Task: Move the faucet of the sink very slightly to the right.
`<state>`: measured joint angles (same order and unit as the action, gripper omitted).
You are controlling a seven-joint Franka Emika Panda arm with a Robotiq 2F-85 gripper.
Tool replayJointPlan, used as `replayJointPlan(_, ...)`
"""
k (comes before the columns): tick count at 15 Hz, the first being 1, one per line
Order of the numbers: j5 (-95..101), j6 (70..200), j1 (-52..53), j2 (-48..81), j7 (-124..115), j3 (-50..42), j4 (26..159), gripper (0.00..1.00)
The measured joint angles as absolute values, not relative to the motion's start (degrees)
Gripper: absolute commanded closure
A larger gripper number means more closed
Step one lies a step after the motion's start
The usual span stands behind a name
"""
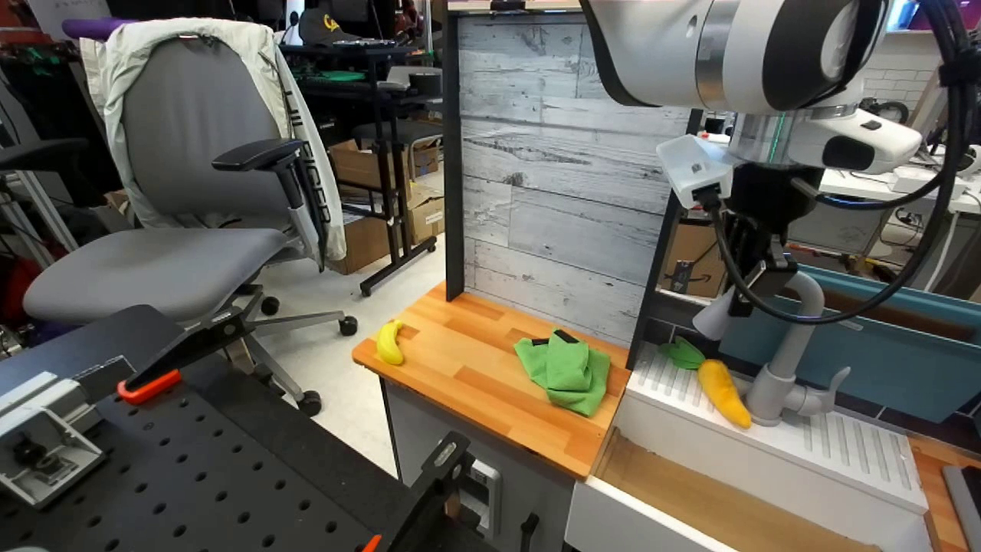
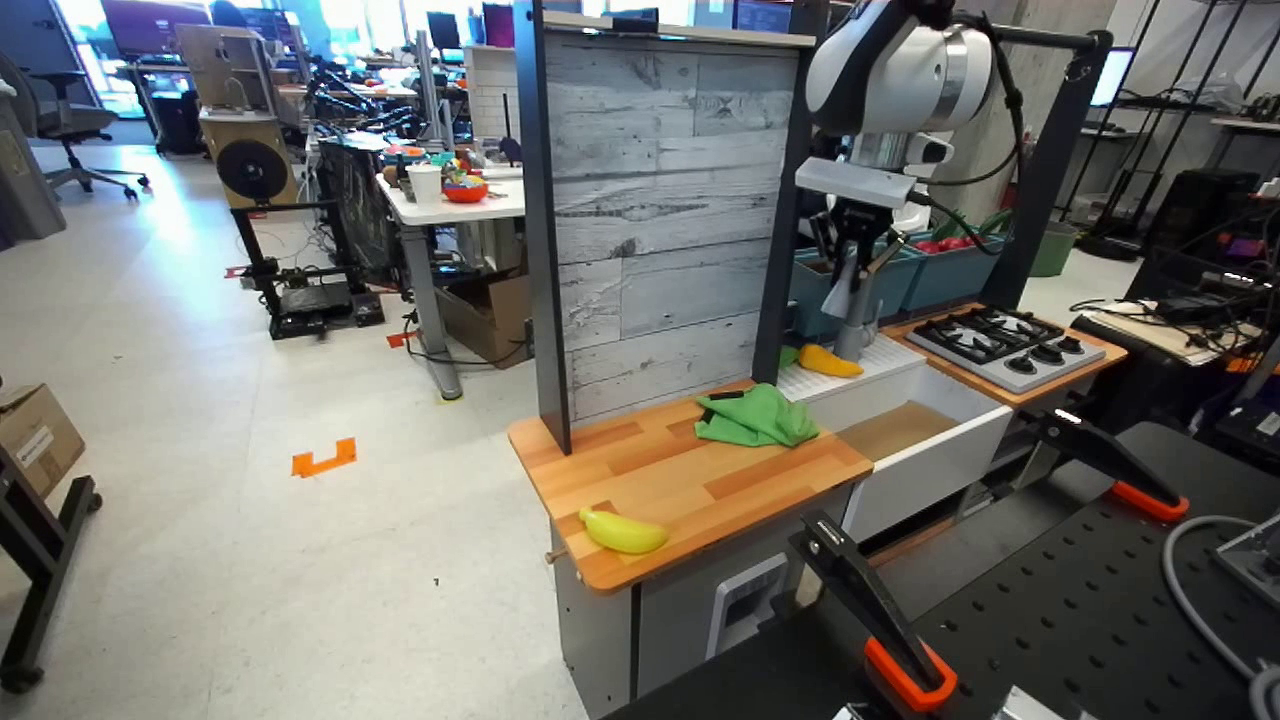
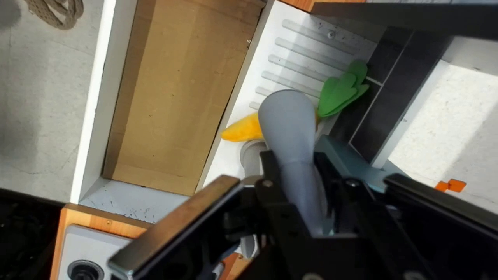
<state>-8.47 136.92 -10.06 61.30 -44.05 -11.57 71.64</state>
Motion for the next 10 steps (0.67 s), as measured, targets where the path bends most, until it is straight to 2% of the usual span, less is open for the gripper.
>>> replayJointPlan(10,-9.7,140.9,-11.4,61.2,-29.5,-10.0,72.7,0.93)
